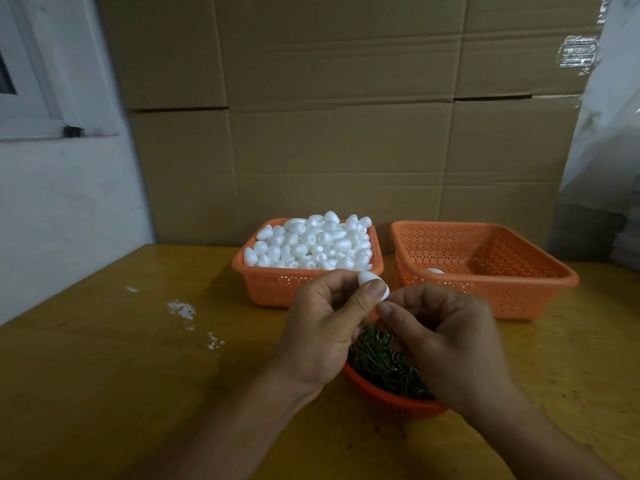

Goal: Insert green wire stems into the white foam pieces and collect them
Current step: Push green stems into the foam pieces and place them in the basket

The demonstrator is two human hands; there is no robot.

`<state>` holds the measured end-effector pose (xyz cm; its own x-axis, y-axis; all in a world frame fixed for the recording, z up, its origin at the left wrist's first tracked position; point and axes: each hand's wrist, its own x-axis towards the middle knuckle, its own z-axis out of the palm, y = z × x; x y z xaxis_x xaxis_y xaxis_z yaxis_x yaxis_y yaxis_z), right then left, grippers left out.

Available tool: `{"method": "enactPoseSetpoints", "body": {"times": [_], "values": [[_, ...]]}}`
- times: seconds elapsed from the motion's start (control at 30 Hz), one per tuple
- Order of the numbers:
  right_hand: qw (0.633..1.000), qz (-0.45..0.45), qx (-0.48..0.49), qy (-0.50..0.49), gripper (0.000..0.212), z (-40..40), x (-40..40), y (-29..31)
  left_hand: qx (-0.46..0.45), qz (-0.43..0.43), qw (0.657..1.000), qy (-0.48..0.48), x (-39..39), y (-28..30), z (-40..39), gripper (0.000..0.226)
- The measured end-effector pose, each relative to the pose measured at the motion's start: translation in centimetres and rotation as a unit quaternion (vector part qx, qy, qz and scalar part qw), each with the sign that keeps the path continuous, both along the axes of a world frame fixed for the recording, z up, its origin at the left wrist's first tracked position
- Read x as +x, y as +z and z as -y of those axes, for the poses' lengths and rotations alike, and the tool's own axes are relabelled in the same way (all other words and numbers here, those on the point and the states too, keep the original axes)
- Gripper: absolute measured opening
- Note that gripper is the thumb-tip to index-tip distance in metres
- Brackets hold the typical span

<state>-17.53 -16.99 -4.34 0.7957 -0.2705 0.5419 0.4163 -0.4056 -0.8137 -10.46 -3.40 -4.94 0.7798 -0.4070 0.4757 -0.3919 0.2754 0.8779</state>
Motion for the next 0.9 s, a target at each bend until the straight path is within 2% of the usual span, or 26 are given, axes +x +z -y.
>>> {"method": "enactPoseSetpoints", "body": {"times": [0.17,0.37,0.67,0.8,0.9], "values": [[1.000,0.010,0.013,0.011,0.013,-0.1,0.0,-0.2,0.000,0.006,1.000,0.006,0.0,0.1,-0.1,0.018],[0.998,0.057,-0.018,-0.002,0.013,-0.2,0.1,-0.4,-0.011,0.004,1.000,-0.017,-0.3,0.1,-0.1,0.016],[0.998,0.048,0.035,0.022,0.006,-0.1,0.5,-0.6,-0.014,0.021,1.000,-0.019,-0.3,-0.2,0.1,0.013],[0.999,0.013,0.001,-0.031,0.010,1.6,0.7,0.5,0.019,0.046,0.999,0.007,-0.1,-0.8,0.1,0.021],[0.992,-0.013,-0.038,-0.117,0.006,4.7,2.1,1.9,0.065,0.086,0.993,0.053,0.1,-1.5,0.3,0.013]]}}
